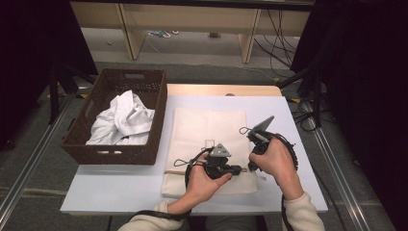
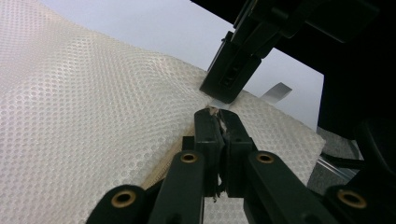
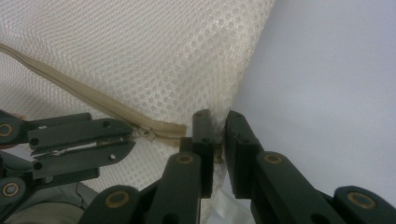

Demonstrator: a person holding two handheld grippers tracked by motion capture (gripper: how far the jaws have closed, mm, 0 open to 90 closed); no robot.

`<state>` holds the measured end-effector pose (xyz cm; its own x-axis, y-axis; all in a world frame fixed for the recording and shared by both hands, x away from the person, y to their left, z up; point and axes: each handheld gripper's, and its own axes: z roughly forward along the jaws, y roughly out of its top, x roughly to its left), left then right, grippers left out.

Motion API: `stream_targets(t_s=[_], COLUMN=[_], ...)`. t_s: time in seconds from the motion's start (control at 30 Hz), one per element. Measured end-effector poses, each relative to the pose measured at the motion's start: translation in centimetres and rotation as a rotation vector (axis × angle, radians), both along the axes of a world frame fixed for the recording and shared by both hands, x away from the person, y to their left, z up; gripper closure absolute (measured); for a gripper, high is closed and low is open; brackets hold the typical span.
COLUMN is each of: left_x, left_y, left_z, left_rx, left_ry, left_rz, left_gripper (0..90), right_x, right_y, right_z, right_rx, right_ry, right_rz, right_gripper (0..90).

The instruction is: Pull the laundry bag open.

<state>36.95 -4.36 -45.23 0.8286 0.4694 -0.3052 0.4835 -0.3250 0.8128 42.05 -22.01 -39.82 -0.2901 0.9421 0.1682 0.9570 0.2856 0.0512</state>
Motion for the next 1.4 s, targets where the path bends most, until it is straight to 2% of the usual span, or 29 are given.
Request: stream_targets(t_s=[0.03,0.07,0.1,0.17,0.27,0.33,0.4,0.43,0.47,0.57,0.63,0.73,0.8,0.83,0.87,0.93,1.03,1.07,1.1,1.17,1.2,1.23,1.27,1.4], left_x=[0.0,-0.1,0.0,-0.1,-0.1,-0.1,0.0,-0.1,-0.1,-0.2,-0.1,-0.1,-0.1,-0.2,-0.2,-0.3,-0.2,-0.3,-0.2,-0.3,-0.3,-0.3,-0.3,-0.3], left_y=[0.0,0.0,0.1,0.2,0.2,0.3,0.4,0.4,0.4,0.4,0.5,0.6,0.6,0.6,0.7,0.7,0.8,0.8,0.9,0.9,1.0,1.0,1.0,1.2], left_z=[0.0,0.0,0.0,0.1,0.1,0.1,0.2,0.2,0.2,0.2,0.3,0.3,0.3,0.3,0.4,0.4,0.4,0.4,0.5,0.5,0.5,0.5,0.5,0.6], left_rx=[0.002,-0.004,0.003,0.006,0.000,0.011,0.012,0.011,0.006,-0.005,0.006,0.004,-0.001,-0.009,-0.008,-0.007,-0.004,-0.013,-0.003,-0.015,0.000,0.001,-0.003,-0.004], left_ry=[0.007,0.012,0.007,0.007,0.008,0.003,-0.004,-0.005,0.007,0.015,0.008,0.010,-0.001,0.004,0.016,0.016,0.008,0.013,0.011,0.021,0.006,0.004,0.015,0.017], left_rz=[0.005,0.010,0.004,0.009,0.013,0.006,-0.009,0.000,0.007,0.014,0.005,-0.008,0.002,0.009,0.009,0.012,-0.006,0.007,0.005,0.008,0.015,0.014,0.018,0.016], left_gripper=[86.8,86.9,86.8,86.9,86.8,86.8,86.8,86.8,86.9,86.9,86.8,86.9,86.9,86.9,86.9,86.8,86.9,86.9,86.8,86.9,86.9,86.9,86.8,86.9], right_x=[0.0,-0.2,-0.1,-0.1,-0.1,-0.1,0.0,0.0,-0.1,0.0,0.0,0.0,0.1,0.0,0.1,0.0,0.0,0.1,0.0,0.0,0.1,0.0,0.0,0.0], right_y=[0.0,0.3,0.2,0.4,0.3,0.4,0.2,0.1,0.3,0.3,0.3,0.3,0.0,0.1,0.1,0.2,0.2,0.0,0.2,0.2,0.3,0.3,0.3,0.3], right_z=[0.0,0.0,-0.1,0.2,0.1,0.2,0.0,-0.1,0.1,0.1,0.1,0.1,-0.1,-0.1,-0.1,0.0,0.0,-0.2,-0.1,-0.1,0.0,-0.2,-0.1,-0.1], right_rx=[-0.001,-0.001,0.002,-0.006,-0.010,-0.006,-0.006,-0.003,-0.006,-0.005,-0.003,-0.006,-0.002,-0.003,-0.006,-0.009,-0.011,-0.009,-0.009,-0.007,-0.012,-0.004,-0.008,-0.007], right_ry=[-0.003,0.004,-0.009,0.035,0.022,0.034,0.018,0.001,0.031,0.026,0.035,0.026,0.001,0.009,0.000,0.026,0.023,0.005,0.020,0.023,0.032,0.019,0.030,0.032], right_rz=[0.002,-0.049,-0.028,-0.051,-0.040,-0.050,-0.028,-0.008,-0.043,-0.041,-0.049,-0.040,-0.005,-0.021,-0.003,-0.025,-0.021,0.003,-0.026,-0.030,-0.037,-0.039,-0.040,-0.044], right_gripper=[84.0,83.9,83.9,84.0,83.9,83.9,83.9,83.9,83.9,83.9,83.9,83.9,83.9,83.9,83.9,83.9,83.9,83.9,83.9,83.9,83.9,83.9,83.9,83.9])
